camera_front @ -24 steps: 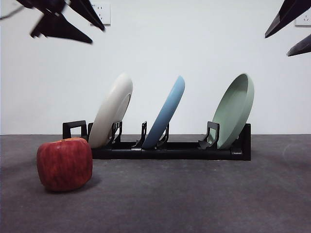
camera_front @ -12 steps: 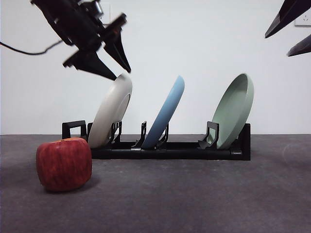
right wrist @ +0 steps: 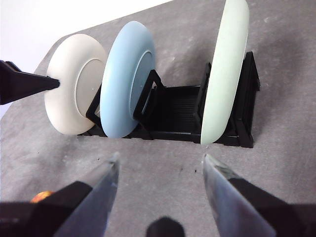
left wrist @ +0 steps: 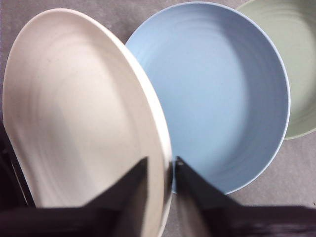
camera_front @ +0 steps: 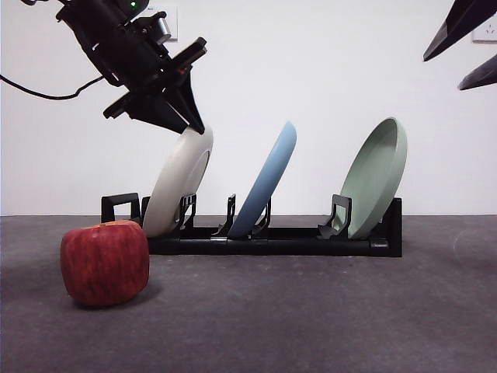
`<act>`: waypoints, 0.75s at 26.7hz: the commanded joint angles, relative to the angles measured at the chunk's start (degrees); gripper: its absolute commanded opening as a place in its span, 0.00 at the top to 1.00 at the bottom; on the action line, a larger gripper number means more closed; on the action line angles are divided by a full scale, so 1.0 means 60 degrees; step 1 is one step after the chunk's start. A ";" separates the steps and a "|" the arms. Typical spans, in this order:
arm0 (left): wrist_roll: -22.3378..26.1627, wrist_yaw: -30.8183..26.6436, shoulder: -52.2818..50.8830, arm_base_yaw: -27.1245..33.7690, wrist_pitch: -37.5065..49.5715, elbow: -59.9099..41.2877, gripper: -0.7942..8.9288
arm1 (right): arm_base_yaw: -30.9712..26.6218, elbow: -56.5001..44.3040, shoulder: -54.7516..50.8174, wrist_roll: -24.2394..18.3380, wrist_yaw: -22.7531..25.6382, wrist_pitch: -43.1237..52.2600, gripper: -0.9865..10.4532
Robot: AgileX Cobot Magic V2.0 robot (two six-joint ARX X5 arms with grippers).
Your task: Take the yellow plate from the plate rack,put the plate on the table,take the apple from the table,put the apple in the plate
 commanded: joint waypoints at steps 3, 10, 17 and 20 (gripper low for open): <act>0.0138 -0.0011 -0.0025 -0.0055 0.0076 0.0015 0.93 | 0.0022 0.0029 0.0018 -0.0080 0.0029 0.0055 0.67; 0.0233 0.0007 -0.0801 -0.0332 -0.0408 0.0033 0.93 | 0.0022 0.0029 0.0018 -0.0076 0.0029 0.0055 0.67; 0.0965 -0.0022 -0.2455 -0.0951 -0.1978 0.0033 0.93 | 0.0022 0.0029 0.0018 -0.0076 0.0029 0.0058 0.67; 0.1188 -0.0036 -0.3202 -0.1388 -0.2710 0.0033 0.93 | 0.0018 0.0029 0.0018 -0.0076 0.0029 0.0102 0.67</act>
